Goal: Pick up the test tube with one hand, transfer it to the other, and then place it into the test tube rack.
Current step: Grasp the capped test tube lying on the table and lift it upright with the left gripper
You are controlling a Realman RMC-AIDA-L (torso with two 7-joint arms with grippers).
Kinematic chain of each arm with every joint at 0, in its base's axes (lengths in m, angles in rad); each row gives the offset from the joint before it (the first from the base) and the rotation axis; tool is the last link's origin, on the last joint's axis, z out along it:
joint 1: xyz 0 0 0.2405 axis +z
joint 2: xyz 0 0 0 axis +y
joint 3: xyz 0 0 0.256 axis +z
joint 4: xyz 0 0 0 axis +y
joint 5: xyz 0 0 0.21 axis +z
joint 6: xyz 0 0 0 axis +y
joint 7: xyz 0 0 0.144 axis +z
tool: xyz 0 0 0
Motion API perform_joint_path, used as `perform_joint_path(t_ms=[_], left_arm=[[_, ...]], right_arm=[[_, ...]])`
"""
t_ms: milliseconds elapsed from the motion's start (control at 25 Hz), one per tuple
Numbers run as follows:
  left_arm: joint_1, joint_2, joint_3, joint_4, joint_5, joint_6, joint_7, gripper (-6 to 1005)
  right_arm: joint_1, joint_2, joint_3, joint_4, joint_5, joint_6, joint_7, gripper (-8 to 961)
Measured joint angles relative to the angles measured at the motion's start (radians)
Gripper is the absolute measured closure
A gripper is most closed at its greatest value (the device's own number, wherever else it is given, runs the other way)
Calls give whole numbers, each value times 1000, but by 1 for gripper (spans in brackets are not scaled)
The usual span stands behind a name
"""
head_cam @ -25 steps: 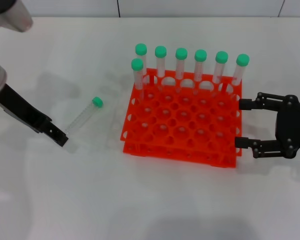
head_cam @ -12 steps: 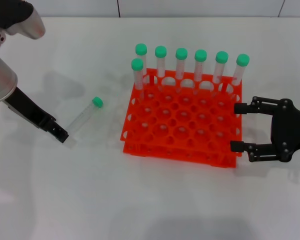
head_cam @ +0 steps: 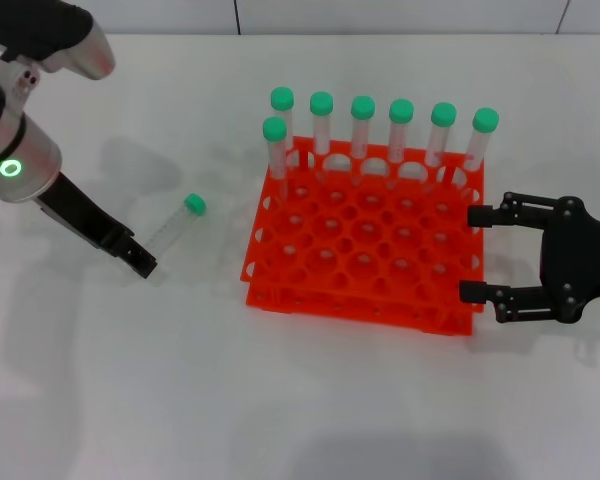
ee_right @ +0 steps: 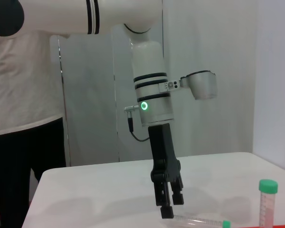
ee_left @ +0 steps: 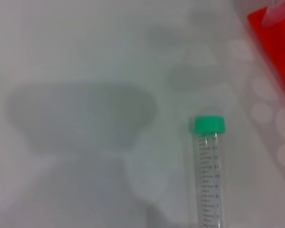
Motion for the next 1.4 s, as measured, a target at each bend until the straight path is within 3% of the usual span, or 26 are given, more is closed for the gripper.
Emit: perform_joint_path(t_ms=[320,760,1400], left_arm=[[-10,-10,0,-14,1,-21,-5,223],[-18,-17,0,-44,5,-46,-8,601],[-26,-18,1,-80,5,-64,-9,690]], right_arm=[[2,0,0,-1,0,6,-4,143],[1,-1,0,-1,0,6,-7,142],[0,0,0,-7,0,6,-1,142]])
